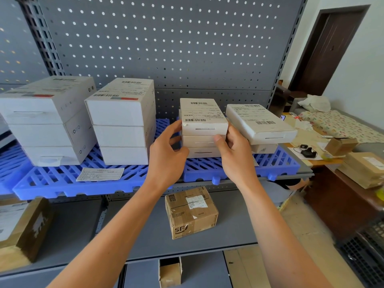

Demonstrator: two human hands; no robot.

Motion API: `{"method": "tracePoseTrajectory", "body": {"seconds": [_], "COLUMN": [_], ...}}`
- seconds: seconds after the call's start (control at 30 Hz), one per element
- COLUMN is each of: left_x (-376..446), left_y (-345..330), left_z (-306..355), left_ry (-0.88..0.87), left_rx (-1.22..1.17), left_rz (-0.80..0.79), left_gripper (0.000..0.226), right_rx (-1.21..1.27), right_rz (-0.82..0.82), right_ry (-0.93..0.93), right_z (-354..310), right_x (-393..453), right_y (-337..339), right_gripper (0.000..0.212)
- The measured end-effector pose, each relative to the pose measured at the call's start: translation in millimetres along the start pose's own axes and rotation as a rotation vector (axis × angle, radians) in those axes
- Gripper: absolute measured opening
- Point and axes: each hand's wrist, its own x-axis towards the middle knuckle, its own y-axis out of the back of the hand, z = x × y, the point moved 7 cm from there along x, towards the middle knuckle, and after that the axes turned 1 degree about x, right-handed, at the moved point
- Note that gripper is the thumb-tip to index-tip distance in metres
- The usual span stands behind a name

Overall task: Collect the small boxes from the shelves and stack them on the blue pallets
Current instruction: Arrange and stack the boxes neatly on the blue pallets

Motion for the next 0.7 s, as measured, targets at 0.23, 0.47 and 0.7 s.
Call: {"method": "tracePoseTrajectory", "body": {"seconds": [0.23,0.47,0.7], "left_x": [-1.3,-0.6,-1.3], "left_y": [0.1,0.4,-0.5], "left_z": [1.4,1.7,2.7], "left_ry": [-0.012,0.009,0.016], "left_rx": [-0.005,-0.009,-0.005], "left_rz": [-0.01,-0.015,-0.035], "left_gripper": [0.066,0.064,0.063], "right_rx": [-0.036,-0.028,0.02], "right_rz": [0.022,0.015,0.005], "right_ry": [-0.007,-0.028,-0.082], "right_z": [0.8,0.7,3.3], "right_x": [0.4,-0.8,-0.7], "right_y": [1.2,0.1,-3.1], "right_gripper": [0.033,0.036,0.041]}}
